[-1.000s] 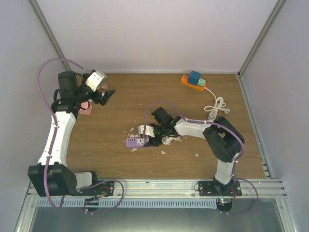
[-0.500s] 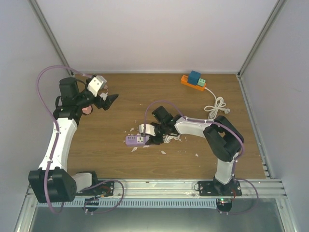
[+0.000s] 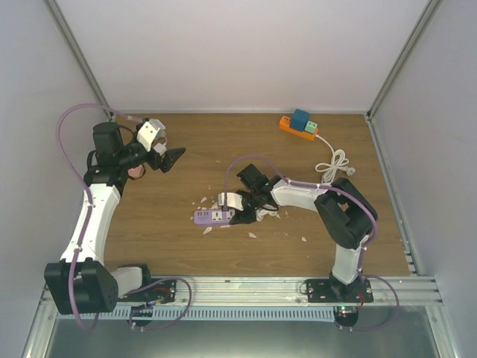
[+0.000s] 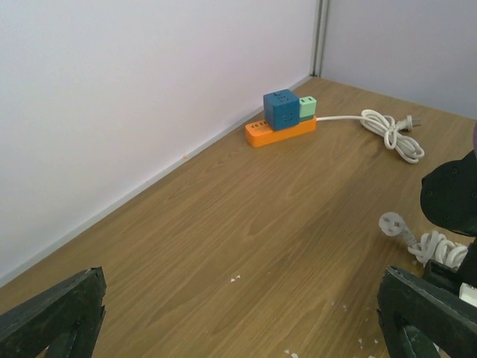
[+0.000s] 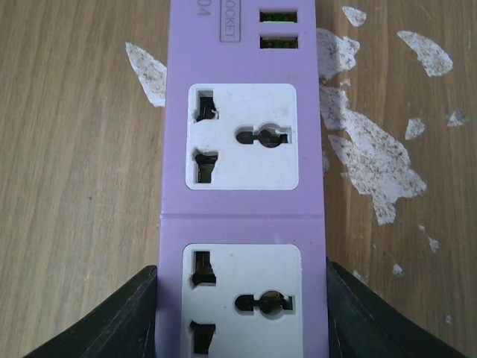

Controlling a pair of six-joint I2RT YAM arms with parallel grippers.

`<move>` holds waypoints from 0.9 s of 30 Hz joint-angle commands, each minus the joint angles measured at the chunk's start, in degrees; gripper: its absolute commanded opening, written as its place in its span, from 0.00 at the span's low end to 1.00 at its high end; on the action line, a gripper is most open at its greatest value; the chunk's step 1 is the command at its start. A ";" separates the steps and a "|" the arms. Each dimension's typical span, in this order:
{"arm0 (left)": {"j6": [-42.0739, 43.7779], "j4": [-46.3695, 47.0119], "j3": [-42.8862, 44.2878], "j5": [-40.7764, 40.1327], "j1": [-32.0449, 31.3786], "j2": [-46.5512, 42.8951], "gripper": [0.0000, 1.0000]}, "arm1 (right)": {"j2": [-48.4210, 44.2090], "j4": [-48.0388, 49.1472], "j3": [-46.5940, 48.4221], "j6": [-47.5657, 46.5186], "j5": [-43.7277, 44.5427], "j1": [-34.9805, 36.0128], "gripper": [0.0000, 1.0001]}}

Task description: Pull the plug off the socket

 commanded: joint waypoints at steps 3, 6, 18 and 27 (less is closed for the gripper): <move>-0.49 2.47 -1.32 2.38 -0.02 -0.82 0.99 | -0.65 -3.80 0.87 -1.09 1.51 -4.88 0.42; -0.56 2.82 -1.94 2.53 -0.27 -0.66 0.99 | -2.68 -4.91 -0.88 -1.13 1.21 -8.05 0.40; -1.31 4.60 -3.37 2.43 -1.38 0.54 0.99 | -14.63 -9.44 -11.23 -1.57 0.91 -22.71 0.36; -1.96 5.58 -4.06 2.26 -2.46 0.85 0.99 | -20.04 -13.01 -15.96 -8.52 1.43 -36.88 0.35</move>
